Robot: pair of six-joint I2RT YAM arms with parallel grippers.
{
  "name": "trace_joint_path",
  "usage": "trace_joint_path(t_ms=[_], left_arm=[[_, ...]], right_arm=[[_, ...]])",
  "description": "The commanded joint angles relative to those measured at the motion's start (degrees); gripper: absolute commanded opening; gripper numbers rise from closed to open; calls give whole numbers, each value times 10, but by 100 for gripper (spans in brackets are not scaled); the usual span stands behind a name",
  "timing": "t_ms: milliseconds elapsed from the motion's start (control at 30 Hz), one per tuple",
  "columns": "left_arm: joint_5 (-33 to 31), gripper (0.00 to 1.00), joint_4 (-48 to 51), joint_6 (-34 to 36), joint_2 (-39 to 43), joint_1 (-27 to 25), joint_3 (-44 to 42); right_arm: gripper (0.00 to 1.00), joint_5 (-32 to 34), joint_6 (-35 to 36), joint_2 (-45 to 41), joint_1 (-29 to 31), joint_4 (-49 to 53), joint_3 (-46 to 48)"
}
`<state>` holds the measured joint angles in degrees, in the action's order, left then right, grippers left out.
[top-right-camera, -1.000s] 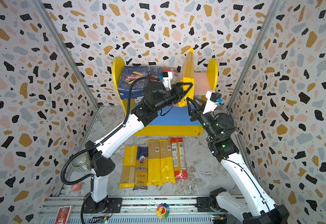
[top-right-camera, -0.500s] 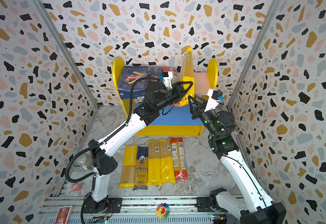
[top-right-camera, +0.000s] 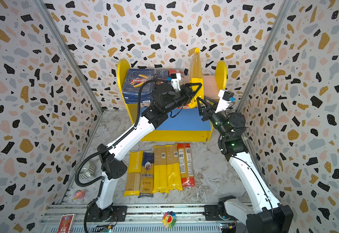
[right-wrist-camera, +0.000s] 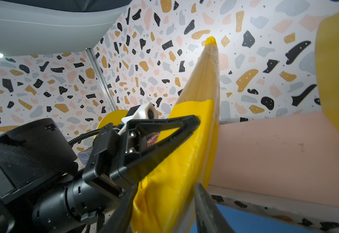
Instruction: Place and organize the pasta boxes and bags onto the shelf
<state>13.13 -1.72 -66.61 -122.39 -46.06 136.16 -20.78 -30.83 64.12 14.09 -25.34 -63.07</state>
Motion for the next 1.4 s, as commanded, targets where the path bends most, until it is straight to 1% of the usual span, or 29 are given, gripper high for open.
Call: trace_joint_path(t_ms=[0, 33, 67, 200, 367, 533, 567, 600, 700, 733, 800, 833, 900, 1067, 1100, 1167, 1367], left_arm=[[52, 0, -87, -10, 17, -11, 39], [52, 0, -90, -12, 16, -11, 38], [51, 0, -91, -12, 16, -11, 38], [52, 0, -93, -13, 18, -10, 39], [55, 0, -90, -11, 23, -10, 37], [64, 0, -91, -12, 32, -10, 13], [65, 0, -95, -11, 38, -11, 1], [65, 3, -101, -11, 44, -11, -12], [66, 13, -107, -7, 54, -10, -32], [64, 16, -102, -5, 55, -10, -34], [65, 29, -97, 0, 58, -10, -36], [65, 31, -97, 0, 58, -10, -39], [66, 36, -96, 0, 59, -8, -39], [70, 59, -89, 0, 55, -4, -28], [71, 60, -87, 1, 55, -4, -25], [69, 68, -69, 11, 54, -4, -13], [65, 78, -52, 22, 56, -1, -3]], right_arm=[[59, -14, 2, 5, -1, 16, 9], [63, -16, 6, 4, 2, 17, 13], [65, -12, 10, 3, 7, 19, 15], [66, 12, 32, 5, 32, 37, 13], [57, 26, 35, 19, 41, 38, 4], [51, 35, 39, 24, 38, 23, -5], [45, 35, 41, 26, 38, 21, -9], [37, 33, 44, 30, 38, 21, -13], [25, 31, 42, 30, 38, 10, -12], [24, 33, 40, 27, 38, 5, -9], [20, 38, 35, 20, 38, -3, -2], [18, 41, 34, 19, 38, -3, 0], [15, 47, 30, 15, 37, -3, 2], [11, 48, 13, 10, 26, -12, 7], [10, 50, 11, 9, 25, -14, 8], [10, 48, 5, 7, 20, -21, 9], [5, 42, -9, 18, 12, -27, 4]])
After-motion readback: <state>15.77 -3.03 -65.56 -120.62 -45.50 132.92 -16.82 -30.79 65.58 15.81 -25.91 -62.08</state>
